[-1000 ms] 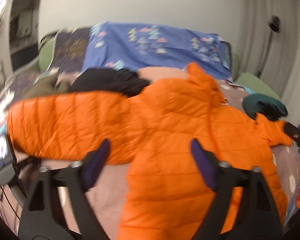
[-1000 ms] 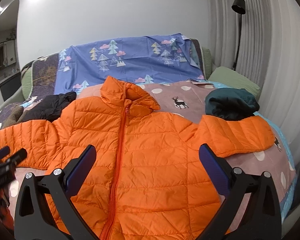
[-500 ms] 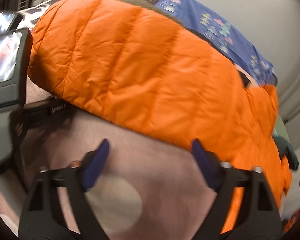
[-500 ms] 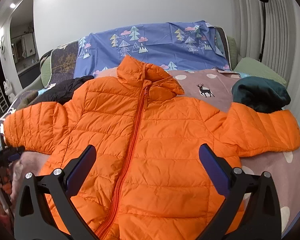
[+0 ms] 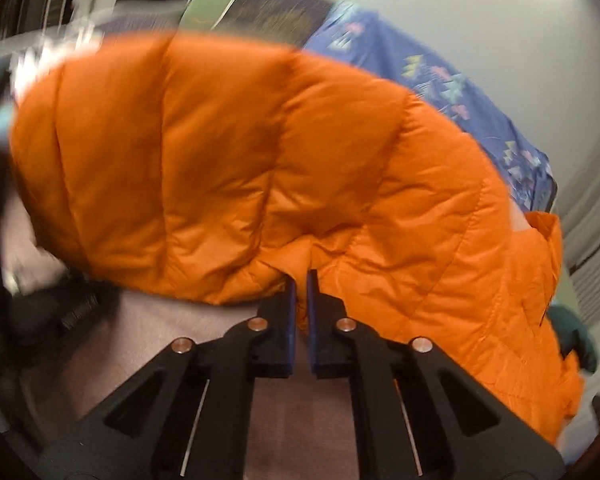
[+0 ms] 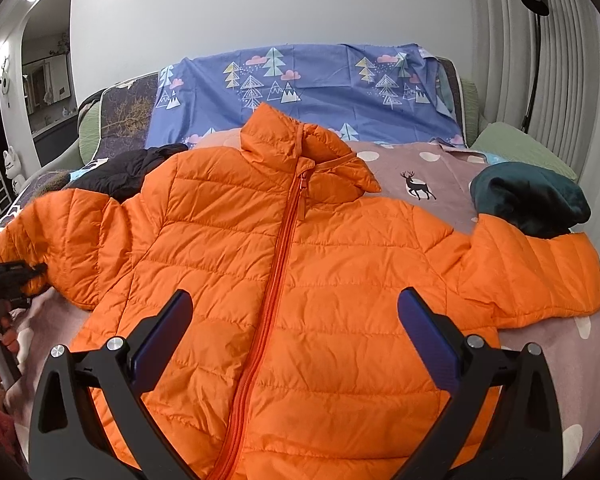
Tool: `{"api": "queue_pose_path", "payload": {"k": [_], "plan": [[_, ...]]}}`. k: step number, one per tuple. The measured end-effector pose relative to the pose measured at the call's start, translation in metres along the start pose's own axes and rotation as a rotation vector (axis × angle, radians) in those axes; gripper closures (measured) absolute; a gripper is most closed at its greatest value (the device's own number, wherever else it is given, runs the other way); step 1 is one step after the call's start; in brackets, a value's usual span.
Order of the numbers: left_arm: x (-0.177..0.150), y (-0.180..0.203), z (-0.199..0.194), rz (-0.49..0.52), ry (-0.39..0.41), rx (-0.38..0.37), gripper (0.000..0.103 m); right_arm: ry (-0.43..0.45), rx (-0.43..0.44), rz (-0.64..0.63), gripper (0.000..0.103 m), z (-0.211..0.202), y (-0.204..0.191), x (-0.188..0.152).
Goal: Fold large clothes
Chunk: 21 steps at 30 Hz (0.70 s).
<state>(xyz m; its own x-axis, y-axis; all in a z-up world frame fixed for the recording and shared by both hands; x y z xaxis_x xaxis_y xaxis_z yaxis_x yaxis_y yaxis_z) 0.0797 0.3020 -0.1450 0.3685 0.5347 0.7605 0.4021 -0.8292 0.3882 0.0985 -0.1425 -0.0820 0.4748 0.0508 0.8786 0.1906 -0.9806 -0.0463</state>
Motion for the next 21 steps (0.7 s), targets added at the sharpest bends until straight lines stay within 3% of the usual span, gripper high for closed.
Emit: {"api": "queue_pose_path", "payload": {"k": [5, 9, 15, 17, 18, 19, 21], "plan": [[0.021, 0.073, -0.047, 0.165, 0.129, -0.111, 0.100, 0.025, 0.000, -0.006, 0.001, -0.006, 0.002, 0.004], [0.019, 0.158, -0.078, 0.352, 0.189, -0.227, 0.100, 0.043, -0.038, 0.012, 0.001, -0.016, 0.019, 0.007], [-0.048, 0.288, -0.080, 0.717, 0.154, -0.291, 0.096, 0.057, -0.152, 0.074, 0.001, -0.038, 0.071, 0.004], [-0.079, 0.323, -0.066, 0.810, 0.097, -0.306, 0.077, 0.061, -0.187, 0.098, 0.001, -0.045, 0.089, 0.001], [-0.097, 0.335, -0.061, 0.848, 0.061, -0.332, 0.059, 0.061, -0.205, 0.112, 0.001, -0.049, 0.098, 0.000], [-0.112, 0.336, -0.062, 0.872, 0.038, -0.357, 0.049, 0.060, -0.213, 0.123, 0.001, -0.051, 0.105, -0.002], [-0.139, 0.345, -0.060, 0.937, -0.027, -0.412, 0.048, 0.051, -0.213, 0.152, 0.001, -0.054, 0.119, -0.006]]}}
Point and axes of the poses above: each gripper's, at about its wrist camera, not at the fingertips, and z roughly the way its jaws point, y to its right, x to its top, the point moved 2 cm from there along z, roughly the way its jaws point, and after that the axes turned 8 degrees about y, right-handed, at the moved point
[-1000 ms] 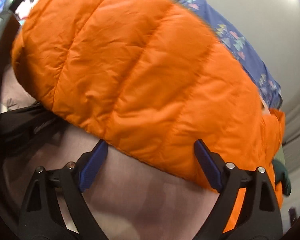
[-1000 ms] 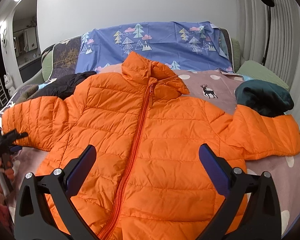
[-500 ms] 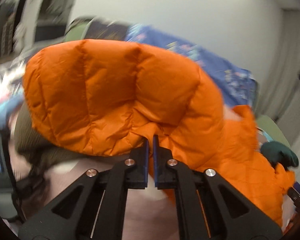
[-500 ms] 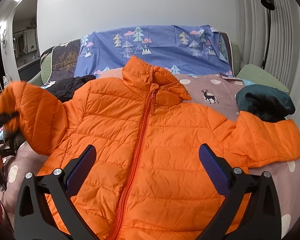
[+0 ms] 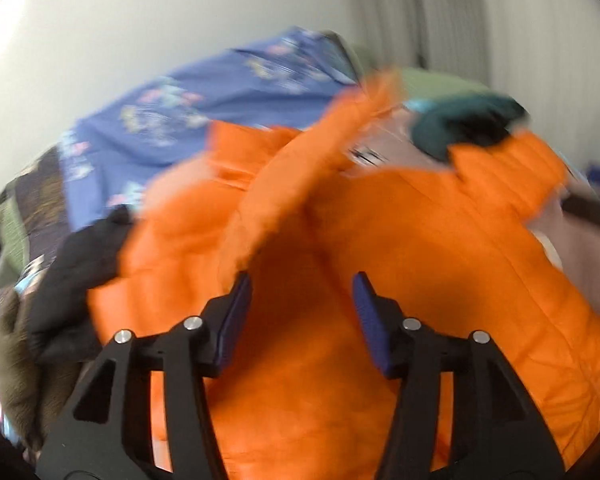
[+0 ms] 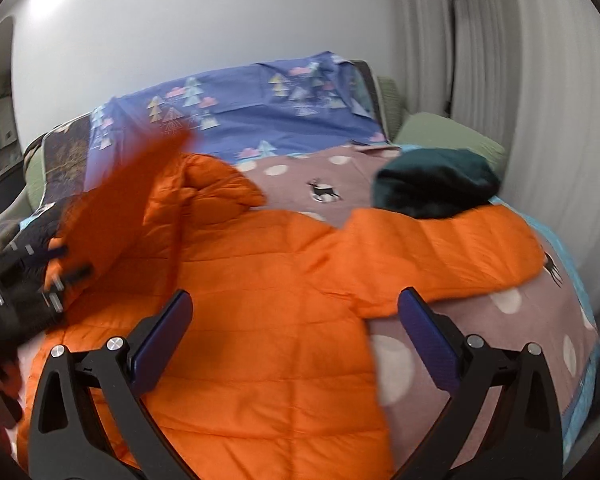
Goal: Fold large clothes
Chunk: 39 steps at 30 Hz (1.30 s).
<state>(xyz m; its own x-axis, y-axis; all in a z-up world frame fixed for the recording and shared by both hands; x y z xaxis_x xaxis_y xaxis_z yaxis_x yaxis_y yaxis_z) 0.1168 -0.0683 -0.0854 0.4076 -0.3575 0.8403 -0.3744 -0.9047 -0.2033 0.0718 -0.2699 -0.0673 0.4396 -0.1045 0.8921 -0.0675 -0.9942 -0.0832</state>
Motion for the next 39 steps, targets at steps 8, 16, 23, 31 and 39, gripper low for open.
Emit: {"api": "queue_pose_path", "payload": {"k": [8, 16, 23, 31, 39], "plan": [[-0.039, -0.018, -0.018, 0.000, -0.062, -0.015, 0.047, -0.104, 0.152, 0.002, 0.001, 0.038, -0.003, -0.009], [-0.079, -0.093, 0.006, -0.163, -0.207, 0.105, 0.064, -0.352, 0.272, 0.093, 0.014, 0.141, -0.051, -0.020], [-0.097, -0.108, 0.022, -0.192, -0.247, 0.145, 0.064, -0.371, 0.129, 0.084, 0.088, 0.152, -0.046, -0.028], [-0.086, -0.106, 0.012, -0.208, -0.216, 0.133, 0.065, -0.178, 0.063, -0.039, 0.044, 0.110, -0.037, -0.007], [0.000, -0.107, 0.012, -0.207, -0.058, 0.066, 0.068, -0.342, 0.455, 0.231, 0.020, 0.198, -0.039, 0.075]]}}
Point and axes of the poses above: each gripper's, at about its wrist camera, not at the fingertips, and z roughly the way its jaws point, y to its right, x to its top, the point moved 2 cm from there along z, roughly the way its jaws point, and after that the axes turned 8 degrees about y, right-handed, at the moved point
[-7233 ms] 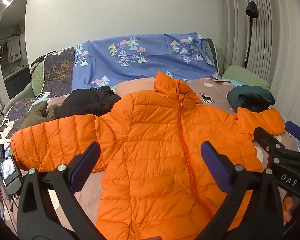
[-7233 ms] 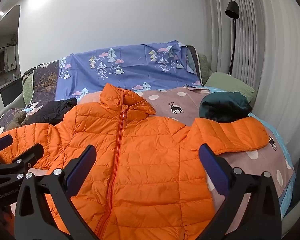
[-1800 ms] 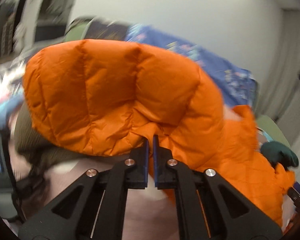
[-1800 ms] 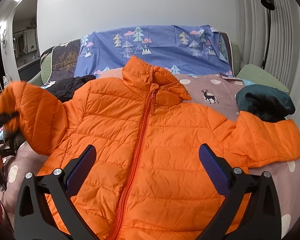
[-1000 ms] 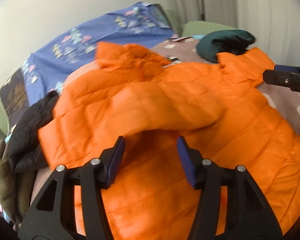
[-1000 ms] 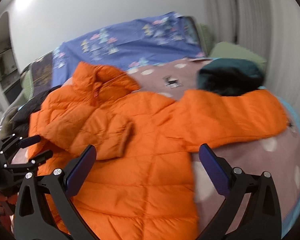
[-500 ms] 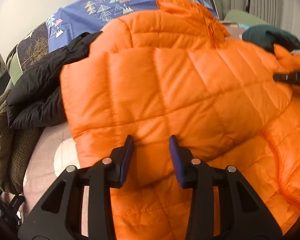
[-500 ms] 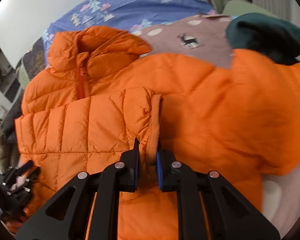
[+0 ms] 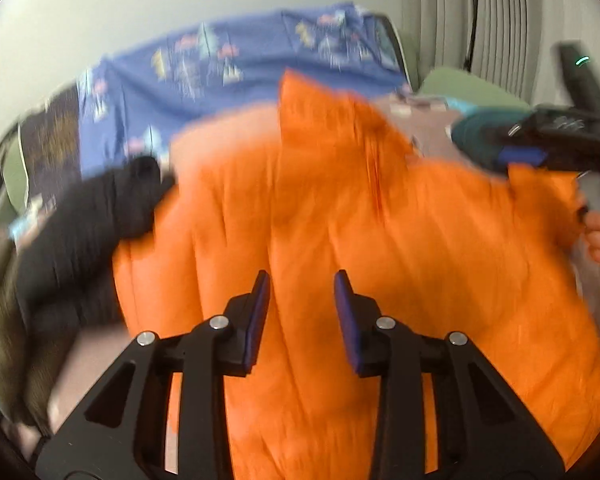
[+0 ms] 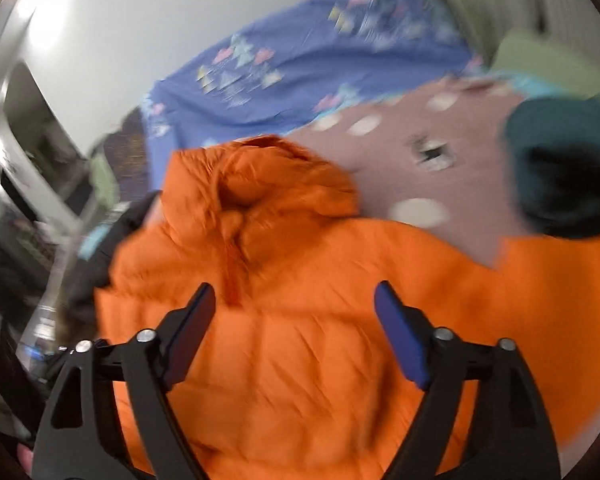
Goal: Fold large clothes
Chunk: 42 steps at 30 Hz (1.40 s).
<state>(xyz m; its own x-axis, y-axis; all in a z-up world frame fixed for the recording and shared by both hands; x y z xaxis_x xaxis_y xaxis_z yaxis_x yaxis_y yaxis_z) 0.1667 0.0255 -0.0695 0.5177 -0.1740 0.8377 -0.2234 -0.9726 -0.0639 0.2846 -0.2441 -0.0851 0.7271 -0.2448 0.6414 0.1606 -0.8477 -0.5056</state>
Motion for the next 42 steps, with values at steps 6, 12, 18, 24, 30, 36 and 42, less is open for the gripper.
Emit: {"api": "queue_pose_path", "payload": {"k": [6, 12, 18, 24, 30, 36, 42], "plan": [[0.103, -0.040, 0.080, -0.204, -0.014, -0.083, 0.025, -0.110, 0.115, 0.379, 0.010, 0.107, 0.062, 0.046], [0.124, -0.059, 0.170, -0.376, -0.156, -0.140, 0.021, -0.123, 0.256, 0.562, 0.014, 0.155, 0.088, 0.056], [0.119, -0.052, 0.185, -0.380, -0.138, -0.277, 0.094, -0.008, 0.386, 0.347, 0.086, 0.124, 0.051, 0.079], [0.116, -0.033, 0.095, -0.195, 0.040, -0.379, 0.094, 0.083, 0.541, 0.054, 0.087, 0.037, 0.009, 0.076], [0.060, -0.027, 0.004, 0.000, 0.148, -0.332, 0.067, 0.133, 0.339, -0.415, 0.041, -0.053, -0.027, 0.001], [0.026, -0.044, -0.036, -0.013, 0.204, -0.257, 0.060, 0.124, 0.262, -0.538, 0.036, -0.098, -0.018, -0.053], [0.031, -0.035, -0.023, -0.061, 0.168, -0.275, 0.063, 0.128, 0.238, -0.427, 0.034, -0.097, -0.026, -0.052]]}}
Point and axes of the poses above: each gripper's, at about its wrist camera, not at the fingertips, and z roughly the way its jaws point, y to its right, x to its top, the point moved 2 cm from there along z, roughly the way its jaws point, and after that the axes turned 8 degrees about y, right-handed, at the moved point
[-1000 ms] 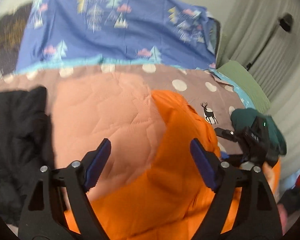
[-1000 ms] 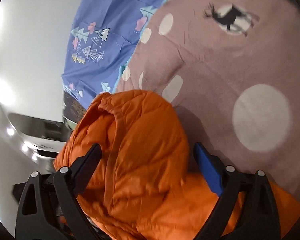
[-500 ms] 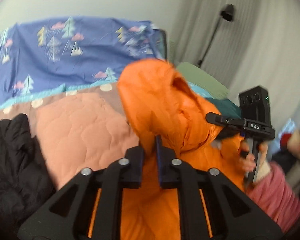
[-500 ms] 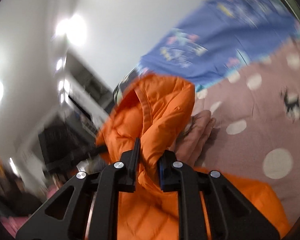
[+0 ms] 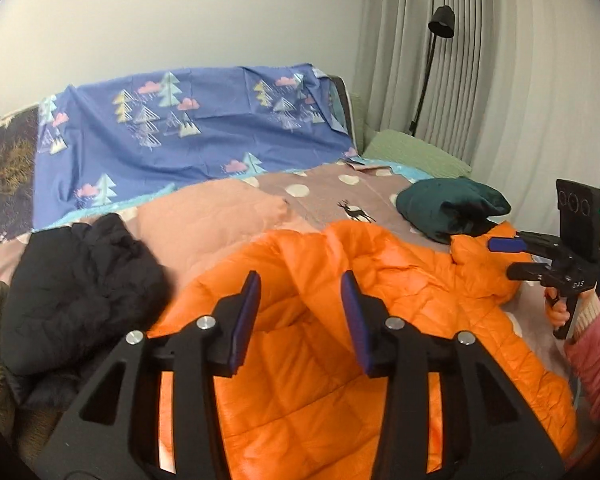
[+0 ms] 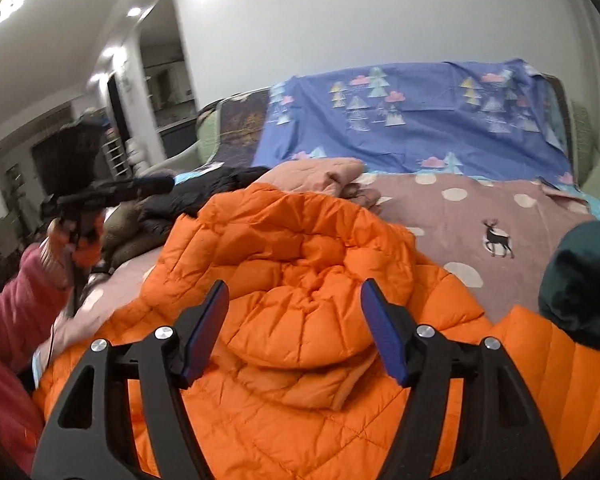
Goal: Fold large clothes
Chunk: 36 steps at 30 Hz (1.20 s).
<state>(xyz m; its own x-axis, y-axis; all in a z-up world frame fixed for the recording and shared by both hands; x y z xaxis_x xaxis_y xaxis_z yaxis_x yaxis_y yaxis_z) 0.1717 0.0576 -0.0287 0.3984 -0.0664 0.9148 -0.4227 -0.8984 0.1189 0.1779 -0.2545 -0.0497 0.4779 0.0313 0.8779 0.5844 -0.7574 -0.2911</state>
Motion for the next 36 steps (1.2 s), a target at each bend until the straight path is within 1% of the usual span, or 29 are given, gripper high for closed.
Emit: {"api": "queue_pose_path", "payload": {"k": [1, 2, 3, 4, 5, 6, 7, 8, 9, 10, 11, 13, 15, 16, 17, 18, 19, 21, 23, 24, 25, 26, 27, 28, 30, 31, 32, 34, 36], "plan": [[-0.002, 0.006, 0.003, -0.003, -0.007, -0.016, 0.069, -0.016, 0.006, 0.048, 0.040, 0.011, -0.005, -0.004], [-0.005, 0.017, 0.012, 0.001, -0.020, -0.035, 0.072, -0.046, 0.020, 0.107, 0.055, 0.025, -0.004, -0.012], [-0.010, 0.025, 0.021, 0.002, -0.033, -0.046, 0.076, -0.105, 0.012, 0.159, 0.061, 0.046, -0.004, -0.026], [-0.015, 0.031, 0.032, 0.000, -0.049, -0.054, 0.076, -0.184, -0.033, 0.190, 0.070, 0.066, -0.005, -0.043], [-0.025, 0.039, 0.051, 0.015, -0.084, -0.044, 0.076, -0.259, -0.075, 0.214, 0.077, 0.086, -0.006, -0.057], [-0.036, 0.043, 0.070, 0.040, -0.135, -0.004, 0.077, -0.279, -0.080, 0.229, 0.078, 0.094, -0.009, -0.066], [-0.051, 0.043, 0.090, 0.066, -0.204, 0.055, 0.079, -0.278, -0.072, 0.252, 0.079, 0.101, -0.013, -0.075], [-0.061, 0.041, 0.102, 0.087, -0.250, 0.109, 0.080, -0.265, -0.067, 0.252, 0.079, 0.102, -0.022, -0.075], [-0.068, 0.035, 0.108, 0.096, -0.275, 0.154, 0.082, -0.253, -0.049, 0.243, 0.079, 0.100, -0.031, -0.073], [-0.070, 0.027, 0.107, 0.075, -0.266, 0.162, 0.081, -0.237, -0.005, 0.225, 0.079, 0.096, -0.044, -0.069], [-0.068, 0.021, 0.104, 0.045, -0.260, 0.163, 0.081, -0.237, 0.013, 0.197, 0.079, 0.095, -0.055, -0.067], [-0.063, 0.008, 0.096, -0.004, -0.242, 0.175, 0.080, -0.285, -0.020, 0.139, 0.078, 0.103, -0.064, -0.073], [-0.063, 0.002, 0.094, 0.020, -0.254, 0.225, 0.074, -0.317, -0.058, 0.116, 0.078, 0.110, -0.062, -0.081], [-0.064, 0.003, 0.093, 0.035, -0.264, 0.238, 0.072, -0.318, -0.061, 0.132, 0.078, 0.109, -0.059, -0.082], [-0.066, 0.007, 0.089, 0.052, -0.266, 0.243, 0.072, -0.308, -0.055, 0.157, 0.075, 0.103, -0.056, -0.079], [-0.066, 0.012, 0.083, 0.060, -0.252, 0.233, 0.072, -0.293, -0.052, 0.168, 0.072, 0.096, -0.054, -0.075], [-0.064, 0.019, 0.076, 0.061, -0.232, 0.213, 0.072, -0.242, -0.058, 0.171, 0.065, 0.082, -0.049, -0.067], [-0.055, 0.033, 0.062, 0.056, -0.186, 0.173, 0.072, -0.164, -0.083, 0.171, 0.065, 0.061, -0.041, -0.056], [-0.047, 0.051, 0.051, 0.059, -0.127, 0.127, 0.072, -0.124, -0.129, 0.209, 0.064, 0.052, -0.026, -0.055], [-0.044, 0.060, 0.050, 0.056, -0.099, 0.093, 0.072, -0.140, -0.162, 0.224, 0.064, 0.055, -0.020, -0.060], [-0.044, 0.068, 0.055, 0.060, -0.101, 0.074, 0.072, -0.198, -0.196, 0.249, 0.064, 0.065, -0.009, -0.071], [-0.047, 0.074, 0.064, 0.074, -0.126, 0.077, 0.072, -0.261, -0.219, 0.276, 0.065, 0.075, -0.004, -0.085], [-0.058, 0.079, 0.082, 0.109, -0.185, 0.108, 0.072, -0.289, -0.232, 0.297, 0.066, 0.077, -0.003, -0.097], [-0.074, 0.080, 0.101, 0.149, -0.254, 0.157, 0.072, -0.277, -0.229, 0.300, 0.068, 0.073, -0.002, -0.099], [-0.099, 0.076, 0.119, 0.183, -0.320, 0.218, 0.072, -0.249, -0.201, 0.307, 0.067, 0.057, -0.004, -0.094], [-0.102, 0.073, 0.118, 0.172, -0.313, 0.216, 0.072, -0.190, -0.194, 0.321, 0.066, 0.034, 0.000, -0.087], [-0.102, 0.070, 0.114, 0.140, -0.298, 0.200, 0.072, -0.138, -0.211, 0.322, 0.063, 0.017, 0.006, -0.081], [-0.093, 0.068, 0.106, 0.094, -0.292, 0.173, 0.069, -0.050, -0.313, 0.326, 0.057, -0.018, 0.030, -0.069], [-0.087, 0.068, 0.097, 0.085, -0.277, 0.161, 0.064, 0.037, -0.454, 0.410, 0.055, -0.064, 0.077, -0.066]]}}
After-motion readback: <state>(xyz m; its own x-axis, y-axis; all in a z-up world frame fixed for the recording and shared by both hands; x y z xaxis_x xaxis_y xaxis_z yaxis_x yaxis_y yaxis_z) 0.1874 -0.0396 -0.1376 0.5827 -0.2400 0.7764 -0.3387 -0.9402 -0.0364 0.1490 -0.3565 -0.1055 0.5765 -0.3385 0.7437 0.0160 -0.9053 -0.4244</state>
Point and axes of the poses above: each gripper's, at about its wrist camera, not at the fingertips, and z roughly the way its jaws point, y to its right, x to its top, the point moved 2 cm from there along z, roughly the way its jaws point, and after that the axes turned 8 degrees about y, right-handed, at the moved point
